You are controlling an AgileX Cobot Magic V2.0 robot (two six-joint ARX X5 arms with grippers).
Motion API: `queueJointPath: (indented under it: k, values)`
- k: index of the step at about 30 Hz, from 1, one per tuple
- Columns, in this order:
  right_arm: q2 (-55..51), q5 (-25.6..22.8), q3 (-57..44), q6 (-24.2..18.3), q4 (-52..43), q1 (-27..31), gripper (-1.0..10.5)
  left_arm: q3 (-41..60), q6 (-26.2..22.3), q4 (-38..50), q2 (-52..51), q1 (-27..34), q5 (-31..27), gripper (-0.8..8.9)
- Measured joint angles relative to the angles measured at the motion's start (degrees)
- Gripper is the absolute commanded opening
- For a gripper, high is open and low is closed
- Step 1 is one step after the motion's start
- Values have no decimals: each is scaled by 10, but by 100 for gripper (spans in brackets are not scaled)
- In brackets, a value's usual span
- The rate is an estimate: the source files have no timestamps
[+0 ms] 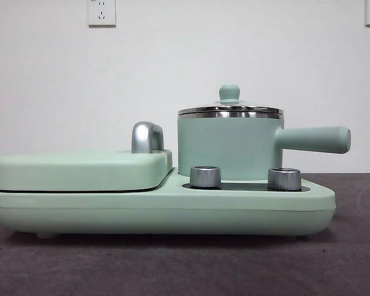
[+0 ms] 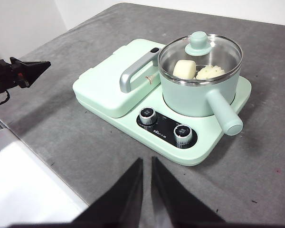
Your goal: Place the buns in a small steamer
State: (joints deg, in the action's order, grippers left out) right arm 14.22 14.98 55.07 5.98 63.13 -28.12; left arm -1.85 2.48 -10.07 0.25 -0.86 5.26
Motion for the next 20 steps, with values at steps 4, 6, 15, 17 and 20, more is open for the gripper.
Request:
queueJointPath:
  k: [4,6,15,17,20]
  values:
    - [0,0,0,0,0,0,27,0,0,0,0,0,0,7]
    - [0,0,0,0,0,0,27,0,0,0,0,0,0,7]
    - [-2,-12,-2,-2,-5,41,27,0,0,0,0,0,0,7]
    - [-3,-13,-19,-2,-34,76,27,0,0,0,0,0,0,7]
    - [-11,-15,-76,-3,-115,124,27,0,0,0,0,0,0,7]
